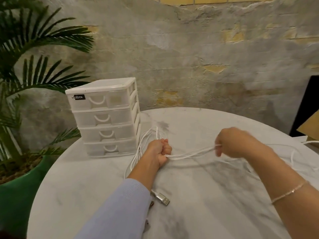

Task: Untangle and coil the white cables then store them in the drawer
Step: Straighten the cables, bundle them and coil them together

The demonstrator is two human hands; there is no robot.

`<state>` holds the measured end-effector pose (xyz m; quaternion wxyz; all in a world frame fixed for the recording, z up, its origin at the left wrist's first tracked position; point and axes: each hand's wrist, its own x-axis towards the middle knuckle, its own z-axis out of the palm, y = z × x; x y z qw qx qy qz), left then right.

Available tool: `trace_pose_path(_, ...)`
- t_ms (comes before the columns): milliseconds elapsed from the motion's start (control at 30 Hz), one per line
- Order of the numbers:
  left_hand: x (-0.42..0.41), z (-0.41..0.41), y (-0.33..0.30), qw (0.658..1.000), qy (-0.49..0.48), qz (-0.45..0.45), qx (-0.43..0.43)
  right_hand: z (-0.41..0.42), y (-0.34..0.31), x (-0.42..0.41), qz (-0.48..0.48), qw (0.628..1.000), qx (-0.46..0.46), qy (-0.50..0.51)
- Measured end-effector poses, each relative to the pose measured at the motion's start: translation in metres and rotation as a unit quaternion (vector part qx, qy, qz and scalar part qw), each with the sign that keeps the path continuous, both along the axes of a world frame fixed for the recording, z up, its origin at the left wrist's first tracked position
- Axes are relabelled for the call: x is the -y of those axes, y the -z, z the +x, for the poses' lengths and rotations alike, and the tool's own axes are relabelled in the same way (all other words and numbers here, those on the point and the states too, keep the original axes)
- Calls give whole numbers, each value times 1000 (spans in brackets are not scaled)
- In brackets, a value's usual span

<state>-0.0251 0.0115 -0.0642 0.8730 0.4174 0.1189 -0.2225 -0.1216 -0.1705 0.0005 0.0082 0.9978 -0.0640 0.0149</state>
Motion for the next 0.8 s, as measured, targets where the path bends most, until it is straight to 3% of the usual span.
trace_pose_path(67, 0, -1, 0, 1000, -1, 0, 0, 4, -4, 18, -79, 992, 29, 99)
trace_pose_path(167, 2, -1, 0, 1000, 8, -1, -1, 9, -14, 37, -114, 974, 63, 184)
trace_pose_path(300, 0, 1, 0, 1000, 6, 0, 0, 11, -47, 61, -95, 942, 155, 283)
trace_pose_path(367, -1, 0, 1, 1000, 4, 5, -1, 9, -61, 66, -63, 949, 93, 296)
trace_pose_path(467, -1, -1, 1, 1000, 4, 6, -1, 12, -59, 55, -112, 961, -141, 211)
trace_pose_path(500, 0, -1, 0, 1000, 3, 6, -1, 10, -54, 43, -140, 961, -175, 161)
trace_pose_path(567, 0, -1, 0, 1000, 2, 3, 1, 3, -44, 14, -147, 982, -111, 52)
trace_pose_path(667, 0, 0, 1, 1000, -3, 3, 1, -5, -23, -44, -17, 992, 35, -118)
trace_pose_path(800, -1, 1, 3, 1000, -3, -14, -12, 0, 28, -88, 34, 986, -49, -158)
